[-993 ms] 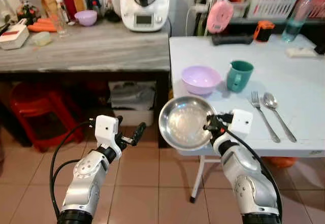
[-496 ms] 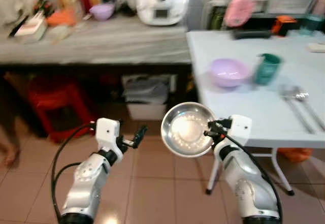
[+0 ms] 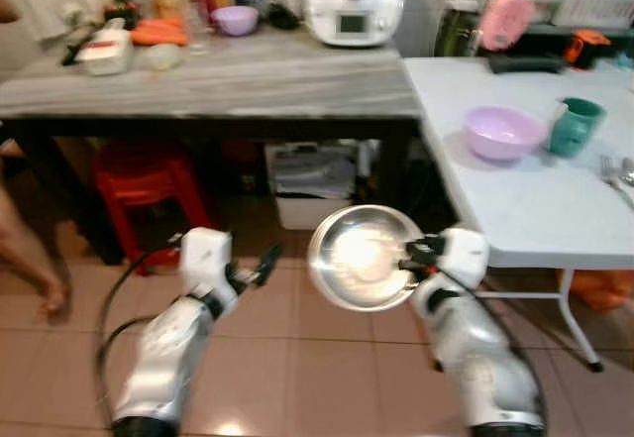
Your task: Setting the table
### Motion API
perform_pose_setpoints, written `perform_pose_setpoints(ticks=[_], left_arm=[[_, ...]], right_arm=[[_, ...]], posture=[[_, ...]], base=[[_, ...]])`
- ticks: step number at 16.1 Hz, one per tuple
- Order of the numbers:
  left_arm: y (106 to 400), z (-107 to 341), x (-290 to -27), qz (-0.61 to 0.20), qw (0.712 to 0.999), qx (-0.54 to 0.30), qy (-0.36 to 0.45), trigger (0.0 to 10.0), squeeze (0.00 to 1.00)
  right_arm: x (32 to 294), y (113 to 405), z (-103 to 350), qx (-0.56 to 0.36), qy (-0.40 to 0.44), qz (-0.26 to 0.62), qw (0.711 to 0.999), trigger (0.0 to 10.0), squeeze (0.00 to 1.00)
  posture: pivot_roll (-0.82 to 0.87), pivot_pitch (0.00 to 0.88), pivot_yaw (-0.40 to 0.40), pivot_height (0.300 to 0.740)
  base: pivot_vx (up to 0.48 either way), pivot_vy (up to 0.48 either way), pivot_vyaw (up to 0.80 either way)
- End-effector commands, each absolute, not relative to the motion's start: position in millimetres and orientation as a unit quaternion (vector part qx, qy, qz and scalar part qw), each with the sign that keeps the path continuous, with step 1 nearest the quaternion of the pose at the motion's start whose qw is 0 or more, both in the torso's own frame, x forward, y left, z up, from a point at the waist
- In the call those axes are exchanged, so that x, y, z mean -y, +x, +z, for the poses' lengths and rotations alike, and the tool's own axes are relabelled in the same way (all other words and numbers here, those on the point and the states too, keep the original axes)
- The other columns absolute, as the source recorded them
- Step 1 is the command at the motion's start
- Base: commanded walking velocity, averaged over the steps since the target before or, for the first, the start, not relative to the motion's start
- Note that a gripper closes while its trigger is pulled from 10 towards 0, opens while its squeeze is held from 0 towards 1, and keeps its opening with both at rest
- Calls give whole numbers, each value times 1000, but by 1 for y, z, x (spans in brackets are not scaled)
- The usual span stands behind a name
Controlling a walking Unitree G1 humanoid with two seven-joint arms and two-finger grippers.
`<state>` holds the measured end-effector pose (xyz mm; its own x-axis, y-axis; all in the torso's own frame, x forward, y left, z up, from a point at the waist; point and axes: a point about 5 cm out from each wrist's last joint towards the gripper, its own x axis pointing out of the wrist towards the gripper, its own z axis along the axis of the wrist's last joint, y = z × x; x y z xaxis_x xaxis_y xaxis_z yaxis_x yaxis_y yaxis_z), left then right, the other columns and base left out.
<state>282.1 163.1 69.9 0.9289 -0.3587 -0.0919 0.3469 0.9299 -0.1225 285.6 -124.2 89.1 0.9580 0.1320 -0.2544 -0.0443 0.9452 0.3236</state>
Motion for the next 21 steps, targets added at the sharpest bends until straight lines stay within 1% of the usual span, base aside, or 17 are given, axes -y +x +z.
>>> perform_pose_setpoints(ticks=[1,6,9,10,13,15,21], left_arm=[[285,75,-158,-185,980,-47,-49,10000,0],[287,74,-160,-169,984,-43,-46,10000,0],[288,76,-163,-160,986,-38,-39,10000,0],[289,76,-166,-151,987,-39,-27,10000,0],[290,76,-168,-147,988,-37,-33,10000,0],[290,76,-166,-154,987,-36,-40,10000,0],[290,75,-161,-164,985,-36,-47,10000,0]], right_arm=[[131,288,94,-124,155,35,980,10000,0],[128,286,94,-121,152,38,980,10000,0],[131,286,97,-111,147,34,982,10000,0],[132,287,98,-109,146,37,983,10000,0],[131,286,98,-107,145,38,983,10000,0],[130,284,97,-107,140,41,984,10000,0],[127,285,98,-104,133,47,985,10000,0]], posture=[[19,0,31,740],[15,0,32,740],[15,0,32,740],[13,0,32,740],[13,0,31,740],[13,0,31,740],[8,0,32,740]], base=[[0,458,0],[0,423,0],[0,0,0],[0,0,800],[0,0,769],[307,0,506],[347,0,0]])
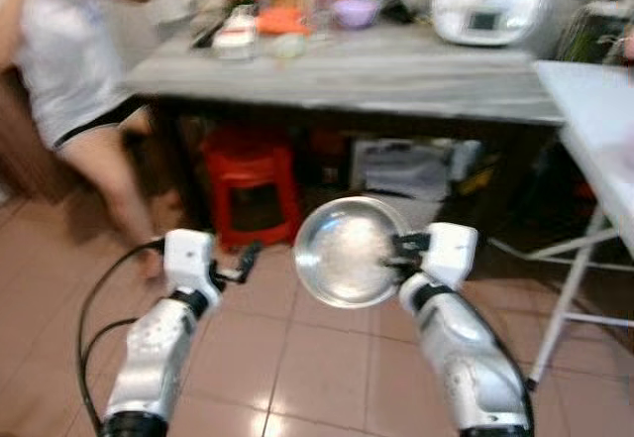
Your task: Setting the table
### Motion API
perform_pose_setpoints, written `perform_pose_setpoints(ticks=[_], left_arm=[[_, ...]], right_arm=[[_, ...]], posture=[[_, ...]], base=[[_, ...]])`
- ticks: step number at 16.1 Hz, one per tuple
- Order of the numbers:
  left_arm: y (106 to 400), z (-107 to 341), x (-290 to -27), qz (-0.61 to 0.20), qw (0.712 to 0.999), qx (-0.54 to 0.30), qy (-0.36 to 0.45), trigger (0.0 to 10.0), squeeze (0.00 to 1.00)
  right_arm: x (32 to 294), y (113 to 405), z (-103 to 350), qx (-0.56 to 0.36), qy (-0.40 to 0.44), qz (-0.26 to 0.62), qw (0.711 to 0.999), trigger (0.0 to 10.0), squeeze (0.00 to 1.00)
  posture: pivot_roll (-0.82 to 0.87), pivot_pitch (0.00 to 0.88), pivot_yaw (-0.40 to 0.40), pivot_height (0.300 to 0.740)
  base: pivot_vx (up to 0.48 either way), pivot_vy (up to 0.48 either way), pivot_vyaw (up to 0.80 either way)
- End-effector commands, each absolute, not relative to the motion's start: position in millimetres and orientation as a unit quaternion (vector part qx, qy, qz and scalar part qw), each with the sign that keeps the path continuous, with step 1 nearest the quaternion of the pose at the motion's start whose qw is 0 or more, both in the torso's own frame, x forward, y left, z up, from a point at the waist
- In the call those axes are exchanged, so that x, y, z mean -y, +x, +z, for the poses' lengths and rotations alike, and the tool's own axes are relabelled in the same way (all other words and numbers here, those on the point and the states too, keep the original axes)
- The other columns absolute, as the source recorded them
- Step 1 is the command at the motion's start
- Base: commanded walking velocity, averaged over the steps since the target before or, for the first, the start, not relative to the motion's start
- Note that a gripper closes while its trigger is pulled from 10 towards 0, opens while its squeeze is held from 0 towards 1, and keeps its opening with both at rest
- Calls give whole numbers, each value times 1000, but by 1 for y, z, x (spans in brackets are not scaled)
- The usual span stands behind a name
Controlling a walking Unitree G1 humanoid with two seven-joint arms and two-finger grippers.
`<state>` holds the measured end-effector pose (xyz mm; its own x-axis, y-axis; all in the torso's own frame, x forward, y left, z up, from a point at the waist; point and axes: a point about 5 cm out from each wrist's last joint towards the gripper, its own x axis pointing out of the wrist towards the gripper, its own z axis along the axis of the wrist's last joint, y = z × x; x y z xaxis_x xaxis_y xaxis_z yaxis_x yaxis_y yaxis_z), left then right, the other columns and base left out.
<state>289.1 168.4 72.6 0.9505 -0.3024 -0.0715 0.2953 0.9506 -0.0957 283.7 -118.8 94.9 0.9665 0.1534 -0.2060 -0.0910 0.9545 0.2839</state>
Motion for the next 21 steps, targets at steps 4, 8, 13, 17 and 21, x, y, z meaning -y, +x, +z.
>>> perform_pose_setpoints(ticks=[4,8,13,17,21], left_arm=[[289,74,-160,-166,984,-38,-50,10000,0],[289,76,-156,-168,984,-34,-54,10000,0],[292,81,-150,-178,982,-26,-59,10000,0],[292,81,-148,-181,981,-27,-60,10000,0],[291,81,-145,-184,981,-27,-63,10000,0]], right_arm=[[128,284,97,-105,127,45,985,10000,0],[128,285,100,-93,116,48,988,10000,0],[129,285,102,-85,125,39,988,10000,0],[130,285,101,-86,125,35,988,10000,0],[130,285,101,-84,126,33,988,10000,0]], posture=[[9,0,30,740],[10,0,27,740],[11,0,29,740],[8,0,35,740],[6,0,32,740]], base=[[361,0,0],[368,0,0],[369,0,221],[370,0,-127],[373,0,-367]])
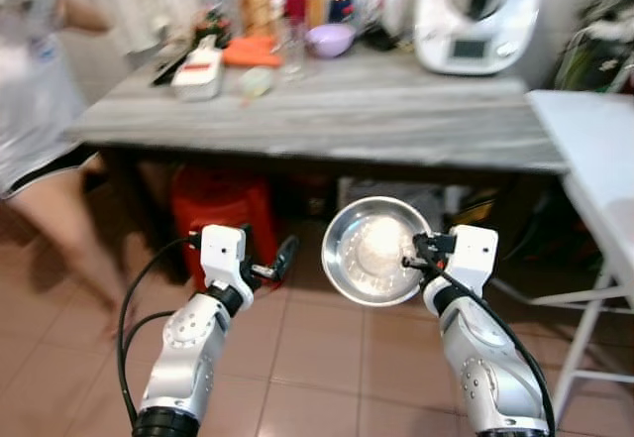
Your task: Setting the table
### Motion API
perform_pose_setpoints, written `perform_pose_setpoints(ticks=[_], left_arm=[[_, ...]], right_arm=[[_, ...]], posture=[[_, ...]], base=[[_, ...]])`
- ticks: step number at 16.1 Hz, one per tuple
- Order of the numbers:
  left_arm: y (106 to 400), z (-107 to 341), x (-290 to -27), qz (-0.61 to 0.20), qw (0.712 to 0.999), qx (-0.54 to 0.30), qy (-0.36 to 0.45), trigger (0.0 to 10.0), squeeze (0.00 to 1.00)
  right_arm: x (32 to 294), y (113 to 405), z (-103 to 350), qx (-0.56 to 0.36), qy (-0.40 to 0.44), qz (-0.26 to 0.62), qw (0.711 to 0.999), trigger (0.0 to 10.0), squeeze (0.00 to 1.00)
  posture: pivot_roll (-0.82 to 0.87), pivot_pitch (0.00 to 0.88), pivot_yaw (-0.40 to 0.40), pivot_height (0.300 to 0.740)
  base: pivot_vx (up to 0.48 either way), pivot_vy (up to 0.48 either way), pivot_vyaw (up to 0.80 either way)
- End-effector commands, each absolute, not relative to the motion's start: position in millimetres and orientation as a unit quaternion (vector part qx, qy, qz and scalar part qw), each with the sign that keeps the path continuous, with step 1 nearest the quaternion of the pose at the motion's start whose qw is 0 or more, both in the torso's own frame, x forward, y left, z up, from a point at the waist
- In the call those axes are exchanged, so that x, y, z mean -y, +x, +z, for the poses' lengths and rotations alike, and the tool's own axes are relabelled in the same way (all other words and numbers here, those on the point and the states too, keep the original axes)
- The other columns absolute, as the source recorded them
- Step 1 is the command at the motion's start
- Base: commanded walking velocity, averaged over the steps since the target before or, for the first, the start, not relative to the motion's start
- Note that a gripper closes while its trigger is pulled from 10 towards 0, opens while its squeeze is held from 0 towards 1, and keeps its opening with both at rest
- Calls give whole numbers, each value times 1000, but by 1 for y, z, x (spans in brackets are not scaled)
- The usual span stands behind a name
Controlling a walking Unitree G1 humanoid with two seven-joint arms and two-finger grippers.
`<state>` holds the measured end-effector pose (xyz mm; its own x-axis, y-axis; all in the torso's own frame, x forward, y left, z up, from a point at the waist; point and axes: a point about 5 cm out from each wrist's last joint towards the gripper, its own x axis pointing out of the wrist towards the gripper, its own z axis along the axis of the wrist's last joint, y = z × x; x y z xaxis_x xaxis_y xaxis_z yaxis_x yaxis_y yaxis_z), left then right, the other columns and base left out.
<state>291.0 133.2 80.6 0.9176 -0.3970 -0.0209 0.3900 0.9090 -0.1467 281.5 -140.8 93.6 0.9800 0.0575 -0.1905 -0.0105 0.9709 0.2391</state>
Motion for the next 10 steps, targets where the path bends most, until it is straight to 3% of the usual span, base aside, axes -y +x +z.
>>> perform_pose_setpoints(ticks=[1,10], left_arm=[[291,81,-144,-186,980,-26,-65,10000,0],[294,90,-137,-194,978,-12,-72,10000,0]], right_arm=[[131,285,102,-84,126,31,988,10000,0],[134,287,116,-39,109,27,993,10000,0]], posture=[[5,0,33,740],[5,0,30,740]], base=[[375,0,0],[374,0,0]])
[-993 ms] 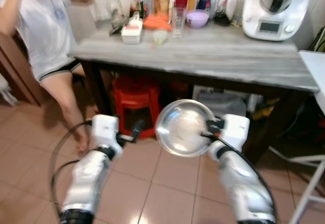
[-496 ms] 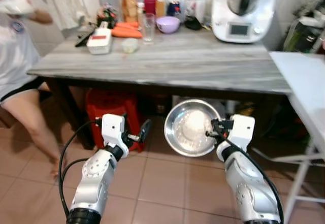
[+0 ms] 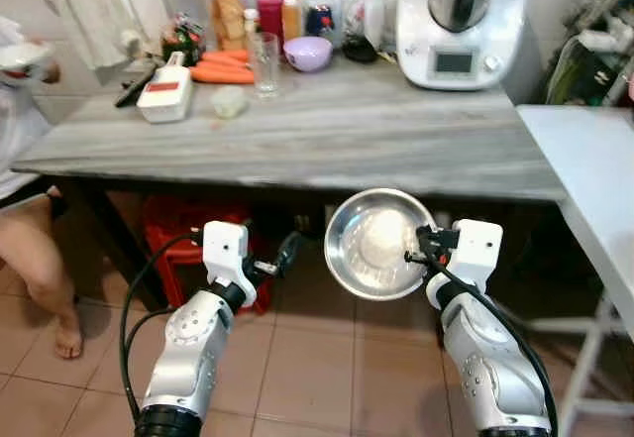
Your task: Setting the table
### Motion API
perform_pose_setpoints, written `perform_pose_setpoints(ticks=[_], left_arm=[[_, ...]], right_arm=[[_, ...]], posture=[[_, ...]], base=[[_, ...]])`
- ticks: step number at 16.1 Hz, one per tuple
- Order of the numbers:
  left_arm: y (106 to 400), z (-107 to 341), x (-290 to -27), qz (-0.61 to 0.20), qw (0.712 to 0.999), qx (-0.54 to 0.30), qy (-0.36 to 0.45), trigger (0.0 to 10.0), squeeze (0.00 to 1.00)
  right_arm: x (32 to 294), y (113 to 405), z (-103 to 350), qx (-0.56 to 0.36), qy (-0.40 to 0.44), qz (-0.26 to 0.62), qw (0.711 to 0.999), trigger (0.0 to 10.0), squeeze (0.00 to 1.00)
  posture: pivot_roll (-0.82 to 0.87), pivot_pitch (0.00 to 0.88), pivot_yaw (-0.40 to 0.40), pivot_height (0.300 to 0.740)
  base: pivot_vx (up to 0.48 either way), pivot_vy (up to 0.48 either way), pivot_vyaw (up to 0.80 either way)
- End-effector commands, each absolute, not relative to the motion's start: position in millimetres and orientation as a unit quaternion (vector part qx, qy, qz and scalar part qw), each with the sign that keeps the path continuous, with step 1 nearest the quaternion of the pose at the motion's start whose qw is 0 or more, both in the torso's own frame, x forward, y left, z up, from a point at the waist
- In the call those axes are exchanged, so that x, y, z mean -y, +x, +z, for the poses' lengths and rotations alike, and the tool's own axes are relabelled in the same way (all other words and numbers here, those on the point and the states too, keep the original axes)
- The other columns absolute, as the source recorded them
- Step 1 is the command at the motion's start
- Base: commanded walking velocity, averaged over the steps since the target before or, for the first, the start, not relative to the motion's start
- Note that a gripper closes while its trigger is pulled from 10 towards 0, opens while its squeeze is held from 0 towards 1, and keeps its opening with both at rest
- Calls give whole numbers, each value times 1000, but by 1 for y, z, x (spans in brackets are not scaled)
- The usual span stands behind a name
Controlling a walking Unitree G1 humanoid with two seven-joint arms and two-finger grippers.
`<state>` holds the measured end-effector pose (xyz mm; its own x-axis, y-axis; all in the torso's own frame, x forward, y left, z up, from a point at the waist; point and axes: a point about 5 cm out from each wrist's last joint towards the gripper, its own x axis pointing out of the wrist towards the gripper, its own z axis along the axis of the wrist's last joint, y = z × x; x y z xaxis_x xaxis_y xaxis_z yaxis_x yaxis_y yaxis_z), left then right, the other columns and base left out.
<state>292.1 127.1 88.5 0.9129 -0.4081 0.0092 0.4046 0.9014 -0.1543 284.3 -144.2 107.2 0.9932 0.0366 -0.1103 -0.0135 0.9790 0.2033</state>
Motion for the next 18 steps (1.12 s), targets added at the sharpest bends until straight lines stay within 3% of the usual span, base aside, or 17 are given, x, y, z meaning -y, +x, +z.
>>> perform_pose_setpoints(ticks=[1,6,18], left_arm=[[295,96,-135,-199,977,-3,-71,10000,0],[296,110,-131,-209,975,17,-73,10000,0],[292,106,-129,-219,973,1,-75,10000,0]], right_arm=[[140,287,128,-7,102,14,995,10000,0],[163,281,135,20,70,-16,997,10000,0],[166,282,134,25,82,-40,996,10000,0]], posture=[[5,0,30,740],[4,0,32,740],[6,0,45,740]], base=[[371,0,0],[376,0,0],[379,0,0]])
